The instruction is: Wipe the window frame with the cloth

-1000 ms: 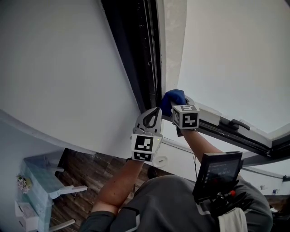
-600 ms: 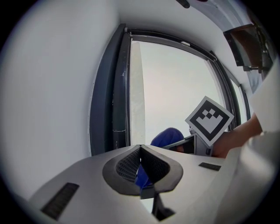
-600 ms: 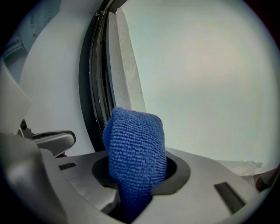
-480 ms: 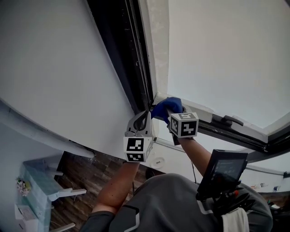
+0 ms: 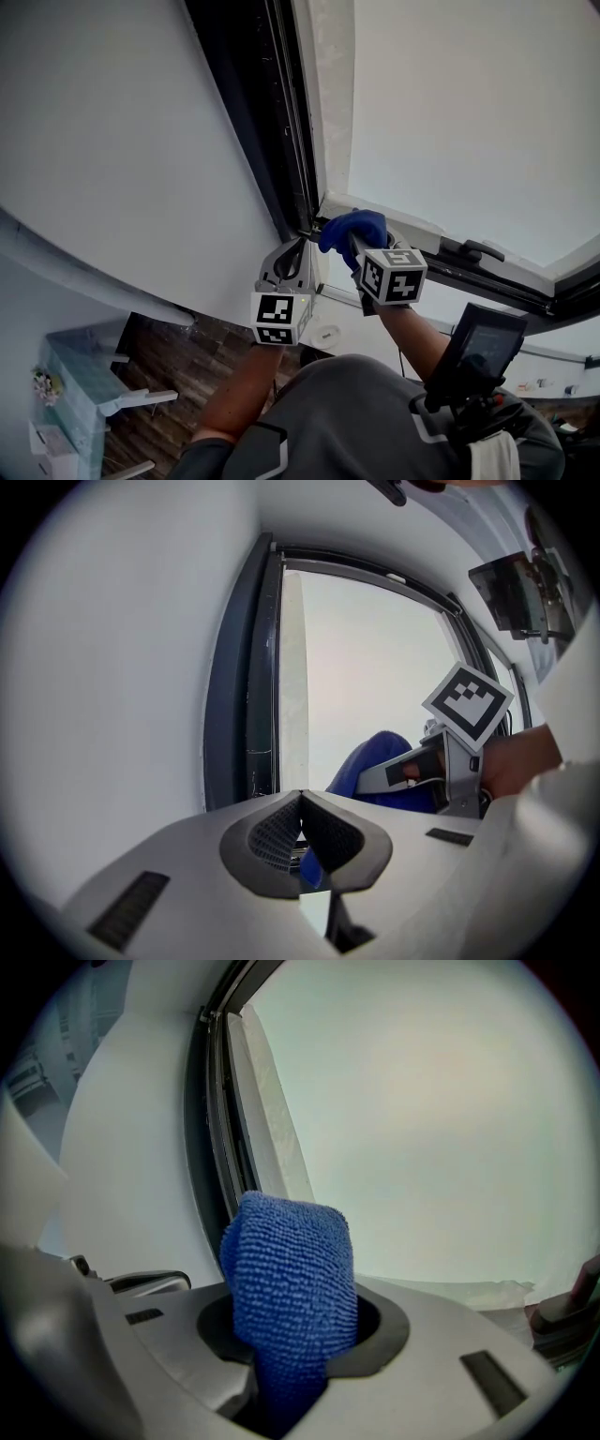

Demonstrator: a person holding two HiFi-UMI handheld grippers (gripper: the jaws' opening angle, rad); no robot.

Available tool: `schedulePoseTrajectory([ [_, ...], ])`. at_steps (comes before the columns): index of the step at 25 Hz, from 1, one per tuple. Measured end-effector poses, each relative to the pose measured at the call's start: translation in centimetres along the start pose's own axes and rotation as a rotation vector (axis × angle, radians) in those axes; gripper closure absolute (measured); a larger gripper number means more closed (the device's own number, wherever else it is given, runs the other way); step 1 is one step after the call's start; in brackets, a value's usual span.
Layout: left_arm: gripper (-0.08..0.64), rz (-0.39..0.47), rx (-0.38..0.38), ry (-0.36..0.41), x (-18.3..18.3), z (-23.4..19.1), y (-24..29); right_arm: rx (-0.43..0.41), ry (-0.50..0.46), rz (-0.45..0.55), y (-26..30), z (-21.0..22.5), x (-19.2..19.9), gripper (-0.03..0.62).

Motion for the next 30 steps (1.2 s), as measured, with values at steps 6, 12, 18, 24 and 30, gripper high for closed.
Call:
schedulePoseTrajectory([
  [6, 0.551, -0.01, 0.011, 0.0, 0.2, -0.3, 1.3, 0.016, -0.035, -0.022, 2.4, 0.2, 0.2, 0.46],
  [12, 0.551, -0.039, 0.019, 0.012, 1.0, -0.7, 3.4, 0.042, -0.108, -0.079, 7.3, 0.3, 1.3, 0.46],
  [18, 0.551, -0.036, 0.033, 0.037, 0.4, -1.3, 4.4, 0.082, -0.154, -0.116, 10.7, 0.5, 2.4, 0.46],
  [24, 0.551, -0.036, 0.066, 0.06, 0.9, -1.9, 4.8, 0.119, -0.182, -0.123, 12.4, 0.6, 2.9, 0.46],
  [30, 0.552, -0.036, 0.126, 0.03, 1.7, -1.5, 5.1, 0.158, -0.181, -0.127, 12.4, 1.1, 3.0, 0.46],
])
Point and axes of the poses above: the fingertips, and each gripper's own axes: y forward along the fingers, z to its right, x out of its underside, the point moved 5 cm from there along -y, backward along the fingers, and after that the axes turned 2 degrees about -x, right-handed, at the moved point
